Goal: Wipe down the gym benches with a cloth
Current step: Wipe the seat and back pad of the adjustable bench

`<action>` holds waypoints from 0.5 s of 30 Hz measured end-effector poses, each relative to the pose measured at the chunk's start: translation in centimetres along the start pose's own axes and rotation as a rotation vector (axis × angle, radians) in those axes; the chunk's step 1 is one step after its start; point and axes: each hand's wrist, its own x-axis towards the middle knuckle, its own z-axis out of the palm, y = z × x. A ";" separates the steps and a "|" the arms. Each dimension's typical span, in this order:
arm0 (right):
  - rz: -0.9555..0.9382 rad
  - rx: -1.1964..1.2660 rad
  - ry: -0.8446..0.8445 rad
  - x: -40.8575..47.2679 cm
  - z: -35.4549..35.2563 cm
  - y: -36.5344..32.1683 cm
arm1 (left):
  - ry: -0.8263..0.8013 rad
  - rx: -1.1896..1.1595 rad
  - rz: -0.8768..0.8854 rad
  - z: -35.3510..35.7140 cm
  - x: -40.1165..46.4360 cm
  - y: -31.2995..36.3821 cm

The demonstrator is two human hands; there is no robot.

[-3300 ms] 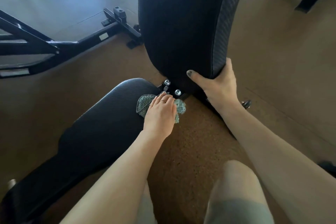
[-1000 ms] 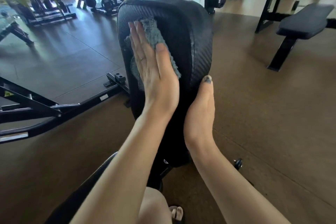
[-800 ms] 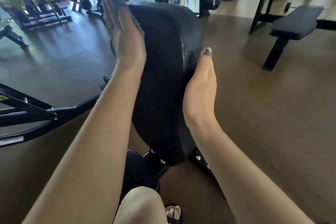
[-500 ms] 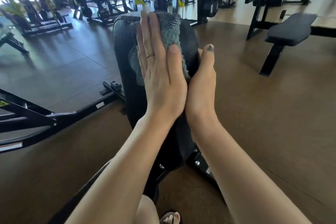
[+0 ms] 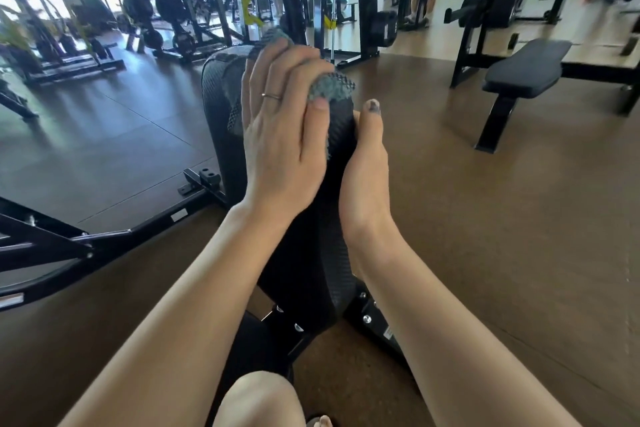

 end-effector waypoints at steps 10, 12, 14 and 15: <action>0.064 -0.029 -0.036 -0.1 -0.5 -0.4 | 0.170 -0.155 -0.377 -0.1 2.0 -4.5; 0.052 -0.029 -0.020 -0.5 -0.3 -0.6 | 0.159 -0.150 -0.409 0.0 1.7 -3.1; 0.021 -0.012 0.009 -0.8 -0.2 -0.7 | 0.085 -0.086 -0.281 0.2 0.2 -0.6; 0.001 0.010 0.016 -0.8 -0.2 -0.6 | 0.043 -0.054 -0.189 0.4 -0.9 0.4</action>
